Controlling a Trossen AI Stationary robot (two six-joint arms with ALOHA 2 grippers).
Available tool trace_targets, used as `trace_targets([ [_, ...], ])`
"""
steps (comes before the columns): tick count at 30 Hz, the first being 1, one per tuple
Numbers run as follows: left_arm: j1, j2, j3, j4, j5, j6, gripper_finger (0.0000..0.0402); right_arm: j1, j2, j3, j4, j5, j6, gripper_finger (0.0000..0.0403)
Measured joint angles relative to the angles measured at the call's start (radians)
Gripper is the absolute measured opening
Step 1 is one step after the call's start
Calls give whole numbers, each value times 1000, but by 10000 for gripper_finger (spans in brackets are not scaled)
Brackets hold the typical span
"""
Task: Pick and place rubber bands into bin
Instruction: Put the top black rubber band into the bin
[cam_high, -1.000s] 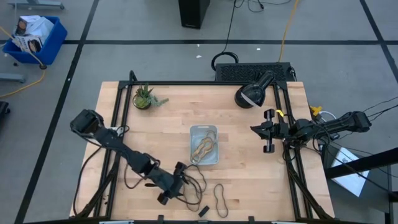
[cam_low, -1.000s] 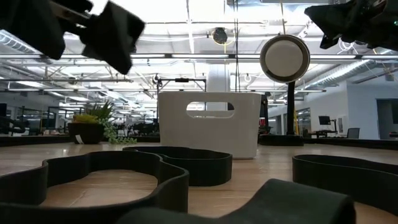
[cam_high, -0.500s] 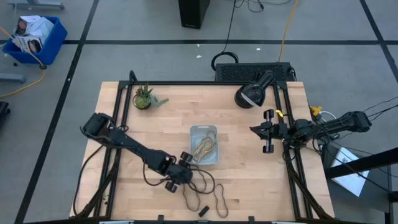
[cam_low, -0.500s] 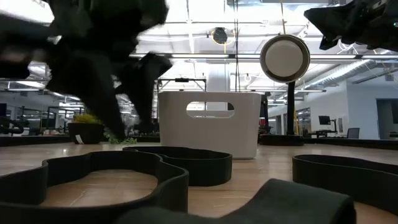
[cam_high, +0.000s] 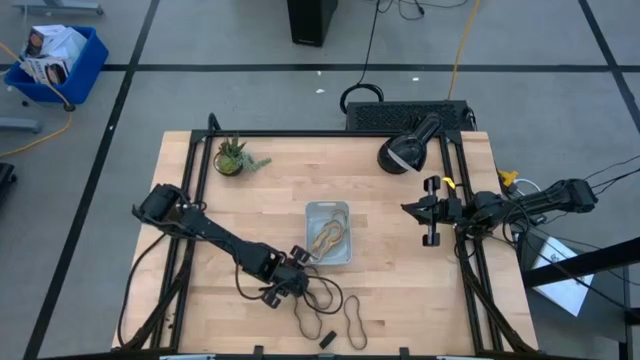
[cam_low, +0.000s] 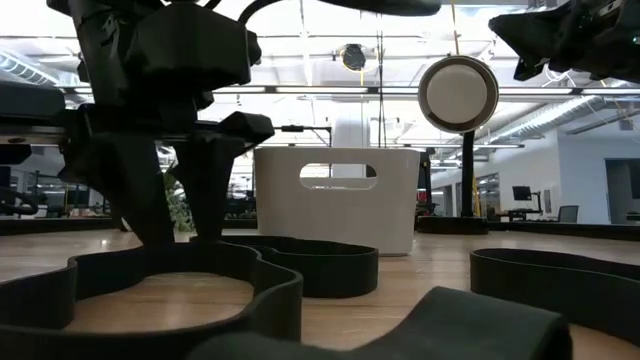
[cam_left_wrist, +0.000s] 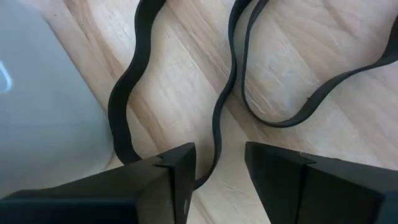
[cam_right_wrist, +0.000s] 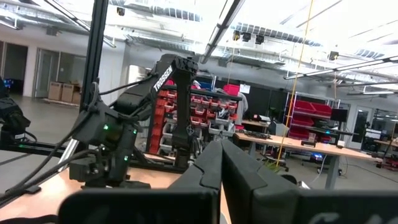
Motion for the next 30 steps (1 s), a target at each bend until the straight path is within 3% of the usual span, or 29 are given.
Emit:
trace_targets([
  [5, 8, -2, -1, 2, 7, 0, 122, 0, 0, 0, -5, 0, 19, 0],
  [12, 18, -1, -3, 6, 50, 31, 12, 0, 0, 0, -5, 0, 27, 0],
  [19, 17, -51, -5, -3, -31, 33, 6, 0, 0, 0, -6, 0, 37, 0],
  [27, -7, -286, 9, 17, -67, 14, 4, 0, 0, 0, -13, -1, 38, 0],
  [30, -46, -387, 9, 21, -126, 14, 3, 0, 0, 0, -14, -1, 38, 0],
])
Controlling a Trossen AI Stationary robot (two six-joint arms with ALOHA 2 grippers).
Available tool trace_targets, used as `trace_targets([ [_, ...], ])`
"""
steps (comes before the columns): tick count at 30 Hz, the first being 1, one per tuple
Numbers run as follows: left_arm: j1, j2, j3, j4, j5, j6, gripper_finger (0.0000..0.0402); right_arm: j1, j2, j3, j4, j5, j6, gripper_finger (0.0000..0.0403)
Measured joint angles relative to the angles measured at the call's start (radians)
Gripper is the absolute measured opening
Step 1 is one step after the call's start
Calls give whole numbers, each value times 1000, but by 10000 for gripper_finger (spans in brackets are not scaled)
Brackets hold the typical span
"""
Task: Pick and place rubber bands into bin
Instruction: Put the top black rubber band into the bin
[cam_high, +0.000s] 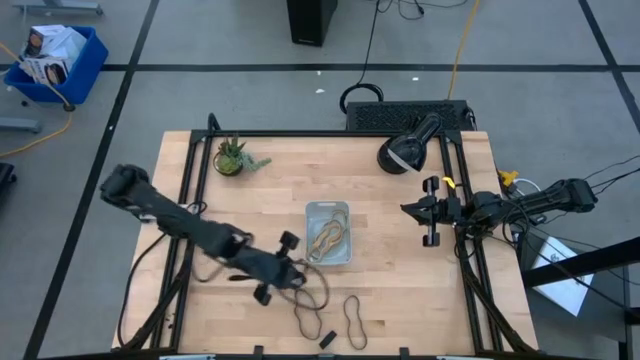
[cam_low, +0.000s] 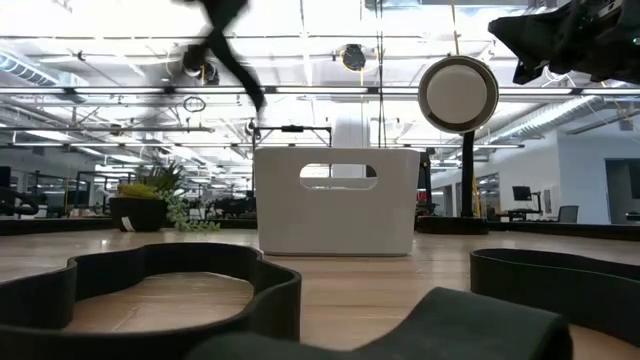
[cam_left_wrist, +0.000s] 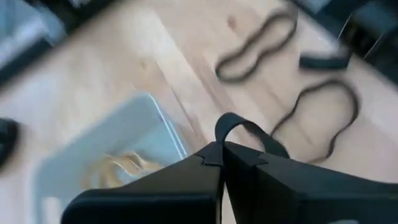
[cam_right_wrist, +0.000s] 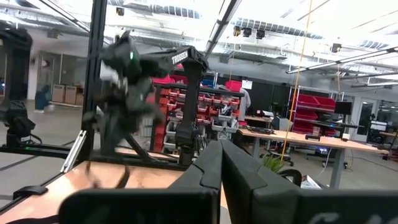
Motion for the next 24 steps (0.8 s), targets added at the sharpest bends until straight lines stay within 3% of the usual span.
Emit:
trace_targets([
  [5, -59, -158, -55, 33, -156, 13, 3, 0, 0, 0, -6, 0, 1, 0],
  [8, -76, -250, -153, 117, -236, 36, 2, 0, 0, 0, -6, -1, 8, 0],
  [14, -72, -419, -412, 453, -279, 110, 1, 0, 5, 0, -6, -3, 8, 0],
  [19, -50, -559, -595, 600, -375, 113, 2, 0, 8, 0, -7, -3, 4, 0],
  [24, -39, -690, -747, 712, -381, 133, 2, 0, 8, 0, -20, -4, -9, 0],
])
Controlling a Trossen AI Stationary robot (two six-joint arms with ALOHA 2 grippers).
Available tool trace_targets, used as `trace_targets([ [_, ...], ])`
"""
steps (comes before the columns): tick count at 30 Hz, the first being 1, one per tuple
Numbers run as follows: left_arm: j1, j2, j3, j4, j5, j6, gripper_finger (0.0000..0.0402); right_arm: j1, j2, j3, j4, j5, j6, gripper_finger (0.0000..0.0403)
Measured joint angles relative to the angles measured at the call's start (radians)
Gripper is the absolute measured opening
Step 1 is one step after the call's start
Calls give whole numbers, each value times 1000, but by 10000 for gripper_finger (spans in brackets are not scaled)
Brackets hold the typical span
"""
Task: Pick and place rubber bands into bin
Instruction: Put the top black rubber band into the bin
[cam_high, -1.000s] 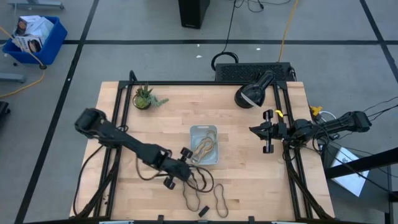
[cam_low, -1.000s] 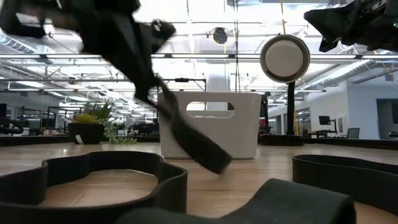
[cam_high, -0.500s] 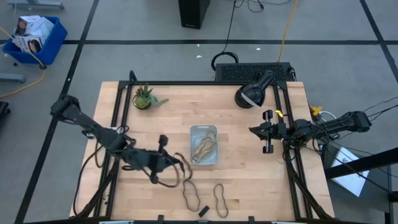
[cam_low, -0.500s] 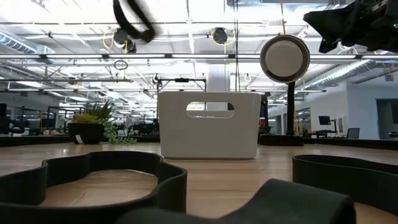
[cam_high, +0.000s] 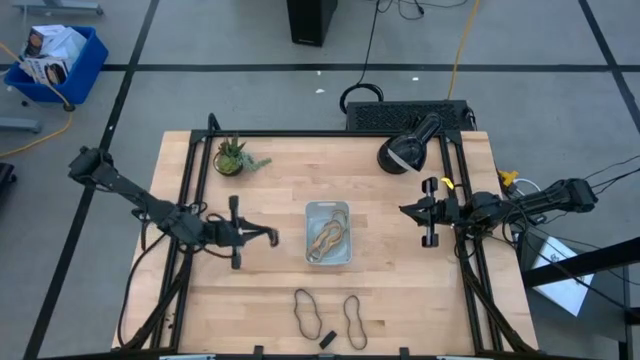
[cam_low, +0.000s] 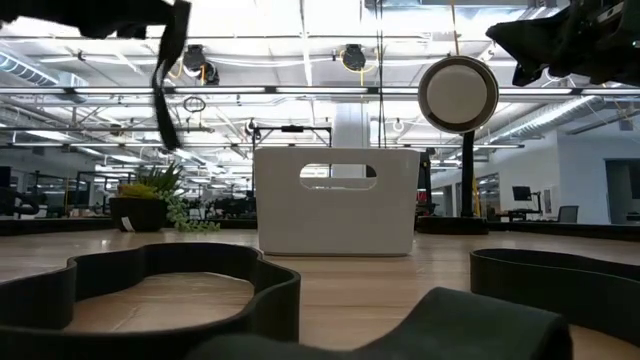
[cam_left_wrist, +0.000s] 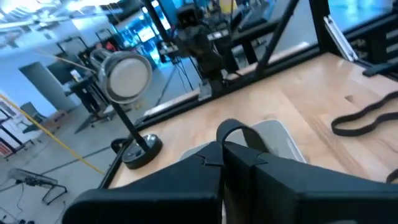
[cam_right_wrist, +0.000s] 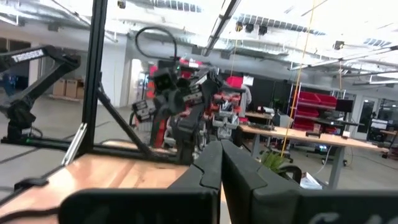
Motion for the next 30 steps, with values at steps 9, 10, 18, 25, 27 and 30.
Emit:
trace_targets([
  [9, -15, -173, -161, 45, -31, -8, 2, 0, 0, 0, -17, 1, -2, 0],
  [10, -24, -190, -175, 42, -36, -1, 2, 0, 0, 0, -16, 2, -2, 0],
  [18, -69, -311, -214, 17, -92, 29, 2, 0, 1, 0, -25, 4, -2, 0],
  [25, -71, -332, -214, -12, -96, 28, 3, 0, 1, 0, -24, 4, 12, 0],
  [27, -66, -332, -214, 20, -95, 23, 3, 0, 1, 0, -24, 4, 13, 0],
  [30, -43, -331, -214, 121, -99, -27, 3, 0, 0, 0, -24, 4, 13, 0],
])
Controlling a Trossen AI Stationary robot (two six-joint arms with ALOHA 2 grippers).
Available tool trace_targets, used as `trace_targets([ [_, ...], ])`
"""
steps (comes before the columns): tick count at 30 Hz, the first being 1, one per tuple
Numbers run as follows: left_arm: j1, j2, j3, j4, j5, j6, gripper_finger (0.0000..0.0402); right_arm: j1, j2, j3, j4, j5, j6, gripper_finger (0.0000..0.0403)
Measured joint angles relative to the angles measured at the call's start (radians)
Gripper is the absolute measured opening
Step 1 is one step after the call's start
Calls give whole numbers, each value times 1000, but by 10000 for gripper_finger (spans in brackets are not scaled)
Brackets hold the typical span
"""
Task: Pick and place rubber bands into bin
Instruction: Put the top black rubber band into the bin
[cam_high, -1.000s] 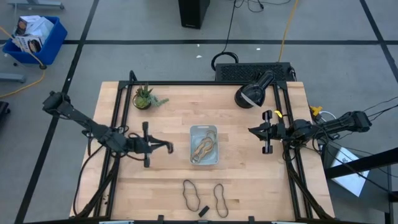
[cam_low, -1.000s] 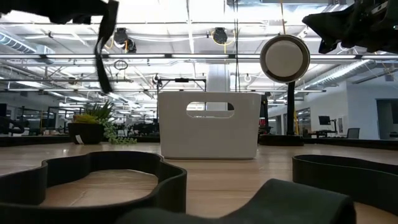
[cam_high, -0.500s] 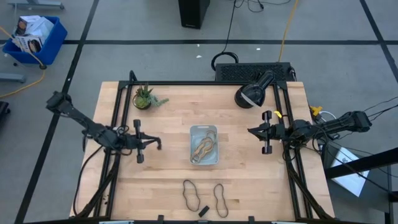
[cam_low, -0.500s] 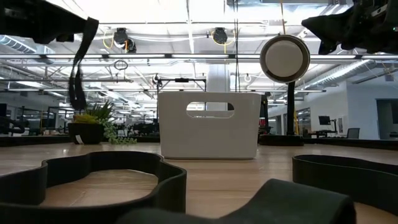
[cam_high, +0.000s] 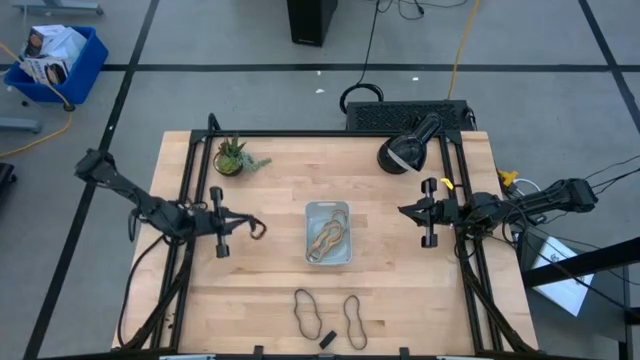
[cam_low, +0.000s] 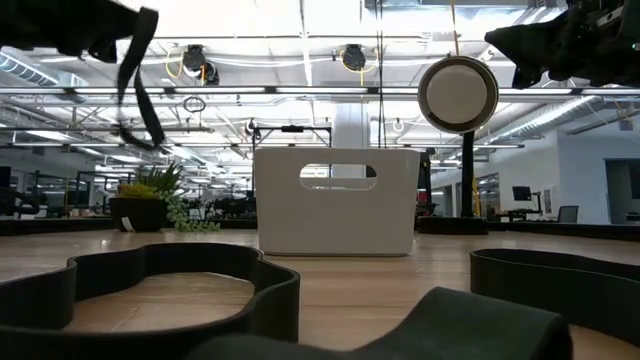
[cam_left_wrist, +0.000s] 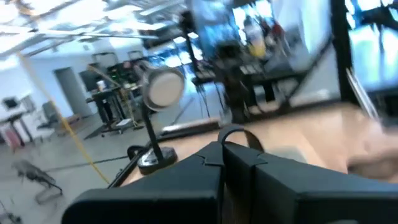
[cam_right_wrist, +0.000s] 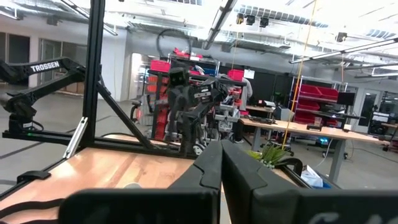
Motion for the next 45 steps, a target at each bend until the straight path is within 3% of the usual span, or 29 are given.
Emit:
trace_targets([
  [6, 77, 72, 57, 14, -12, -74, 2, 0, 0, 0, 9, 34, 0, 0],
  [10, 163, 192, 141, 9, 75, -85, 2, -1, 0, 0, 9, 108, 0, 0],
  [17, 326, 479, 372, -55, 246, -136, 2, 0, 0, 0, 17, 128, 0, 0],
  [24, 437, 806, 574, -88, 502, -177, 2, 0, 0, 0, 16, 127, 0, 0],
  [31, 488, 1059, 696, -174, 547, -206, 2, 0, 0, 0, 16, 127, 0, 0],
  [39, 526, 1147, 718, -239, 565, -244, 3, 0, 0, 0, 15, 127, 0, 0],
  [45, 541, 1147, 717, -251, 598, -326, 60, 0, 0, 0, 15, 126, -9, 0],
])
